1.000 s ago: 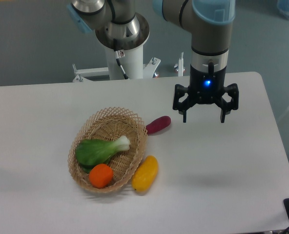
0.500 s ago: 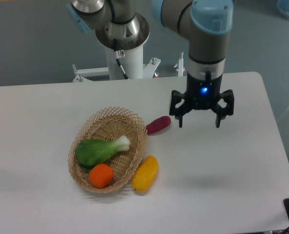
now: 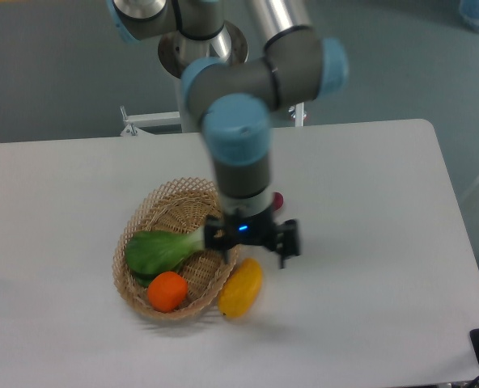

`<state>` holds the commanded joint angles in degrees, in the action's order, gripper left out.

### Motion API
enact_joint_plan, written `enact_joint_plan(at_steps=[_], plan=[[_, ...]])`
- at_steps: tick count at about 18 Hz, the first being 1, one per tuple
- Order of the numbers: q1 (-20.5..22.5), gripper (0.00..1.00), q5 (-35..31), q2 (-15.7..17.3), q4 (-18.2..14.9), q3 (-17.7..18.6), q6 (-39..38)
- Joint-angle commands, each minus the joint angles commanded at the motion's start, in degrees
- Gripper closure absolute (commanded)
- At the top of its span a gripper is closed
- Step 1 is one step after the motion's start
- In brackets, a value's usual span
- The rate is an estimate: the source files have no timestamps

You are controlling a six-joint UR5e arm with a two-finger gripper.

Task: Pick up the orange from the basket
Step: 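Move the open gripper over the basket and lower it onto the orange, then close the gripper around the orange inside the basket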

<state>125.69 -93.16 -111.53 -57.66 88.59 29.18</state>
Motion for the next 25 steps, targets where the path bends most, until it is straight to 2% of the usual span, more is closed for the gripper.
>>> enact_joint_plan(at_steps=[4,6,8,13,25], plan=[[-3.3,0.00,0.8,-2.3,3.4,1.7,0.0],[-3.2,0.00,5.8,-2.7,5.5,2.9,0.2],[-3.2,0.00,6.9,-3.3,5.9,4.4,1.3],[-3.3,0.00,6.5,-5.5,5.8,4.5,5.9],[-4.5,0.00,6.2,-6.9,6.4,5.4,7.1]])
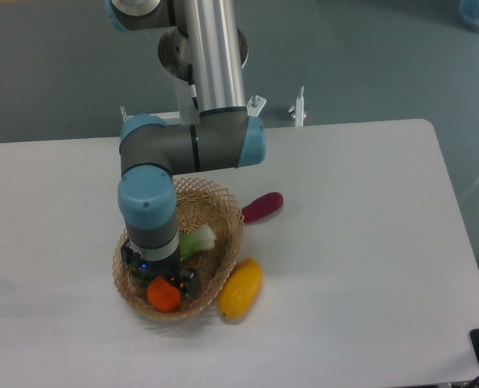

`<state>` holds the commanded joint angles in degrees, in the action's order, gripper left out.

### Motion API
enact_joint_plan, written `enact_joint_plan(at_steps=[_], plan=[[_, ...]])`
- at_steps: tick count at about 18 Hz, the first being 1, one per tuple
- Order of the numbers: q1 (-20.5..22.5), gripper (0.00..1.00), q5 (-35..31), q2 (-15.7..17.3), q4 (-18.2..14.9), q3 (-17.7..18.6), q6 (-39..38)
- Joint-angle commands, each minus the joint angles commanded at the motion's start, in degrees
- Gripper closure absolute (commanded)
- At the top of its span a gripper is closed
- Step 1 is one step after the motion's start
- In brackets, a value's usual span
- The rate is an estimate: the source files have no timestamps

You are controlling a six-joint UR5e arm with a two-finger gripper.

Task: Pick up the orange from the basket
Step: 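Close the gripper around the orange inside the basket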

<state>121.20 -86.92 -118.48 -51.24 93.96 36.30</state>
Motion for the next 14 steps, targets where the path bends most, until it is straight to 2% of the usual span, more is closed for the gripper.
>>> enact_joint_plan(at_steps=[2,4,6,9,11,13,14], plan=[[0.0,0.00,0.0,-0.2,0.1,0.0,-0.3],[-0.1,0.06,-0.5,-0.3,1.0,0.1,-0.5],[-0.1,0.20,-0.7,-0.3,1.0,0.1,-0.5],[-0.1,0.23,-0.8,-0.3,0.9,0.2,-0.4],[-0.1,0.30,-0.8,-0.3,0.9,0.3,-0.4],[-0.2,0.31,-0.8,-0.2,0.9,0.2,-0.4],[-0.1,0.37,-0.8,-0.1,0.9,0.2,-0.4]])
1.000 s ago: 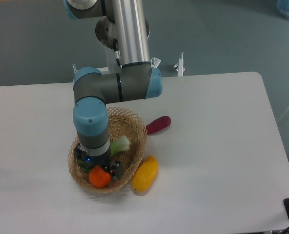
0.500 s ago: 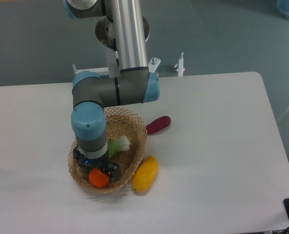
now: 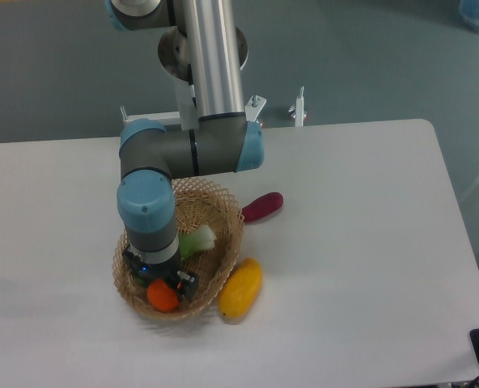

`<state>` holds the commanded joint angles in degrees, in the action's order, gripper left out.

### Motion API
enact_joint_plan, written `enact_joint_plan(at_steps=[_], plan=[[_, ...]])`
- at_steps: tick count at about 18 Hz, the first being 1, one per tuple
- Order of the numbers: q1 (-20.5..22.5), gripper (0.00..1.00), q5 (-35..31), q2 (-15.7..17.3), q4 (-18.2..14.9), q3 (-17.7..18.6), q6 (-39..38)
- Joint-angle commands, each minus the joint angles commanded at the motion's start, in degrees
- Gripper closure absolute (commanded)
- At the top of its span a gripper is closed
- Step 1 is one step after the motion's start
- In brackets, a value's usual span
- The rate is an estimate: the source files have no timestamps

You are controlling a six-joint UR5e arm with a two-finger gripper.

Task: Pick up the orange from the basket
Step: 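Close the gripper around the orange inside the basket, then lift the held orange up out of the basket and away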

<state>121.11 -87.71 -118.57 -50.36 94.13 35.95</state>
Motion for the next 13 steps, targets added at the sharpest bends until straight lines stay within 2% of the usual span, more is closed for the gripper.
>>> enact_joint_plan(at_steps=[2,7,11,13], plan=[[0.0,0.46,-0.1,0.4,0.0,-0.1,0.3],[0.0,0.46,-0.2,0.8,-0.1,-0.3,0.3],[0.2,0.46,-0.1,2.8,-0.3,-0.9,0.6],[1.6,0.46,-0.2,4.7,-1.1,-2.6,1.4]])
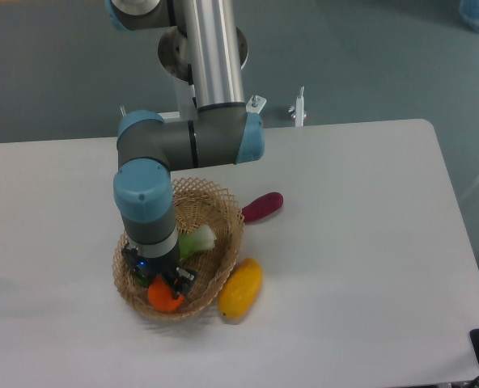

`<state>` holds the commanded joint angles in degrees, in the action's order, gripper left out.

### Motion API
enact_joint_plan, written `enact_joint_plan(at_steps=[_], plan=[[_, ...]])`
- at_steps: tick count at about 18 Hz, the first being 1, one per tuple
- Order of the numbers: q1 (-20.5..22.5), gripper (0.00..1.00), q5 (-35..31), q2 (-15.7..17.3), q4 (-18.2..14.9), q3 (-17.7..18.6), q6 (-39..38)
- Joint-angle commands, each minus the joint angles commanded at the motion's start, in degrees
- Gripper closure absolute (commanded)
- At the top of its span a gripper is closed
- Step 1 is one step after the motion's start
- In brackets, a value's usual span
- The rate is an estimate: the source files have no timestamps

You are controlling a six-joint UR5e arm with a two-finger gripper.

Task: Pick up the orange from the basket
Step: 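Lift the held orange up out of the basket and away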

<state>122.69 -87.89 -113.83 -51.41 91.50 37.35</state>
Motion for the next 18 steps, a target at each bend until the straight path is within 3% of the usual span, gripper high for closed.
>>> enact_joint_plan(at_steps=[5,12,18], plan=[[7.8,0.46,0.7,3.6,-2.0,-1.4,7.2],[20.5,0.48,3.6,8.5,-10.5,-2.5,21.8],[27.1,0.48,5.1,8.5,-15.1,-4.0,30.3]])
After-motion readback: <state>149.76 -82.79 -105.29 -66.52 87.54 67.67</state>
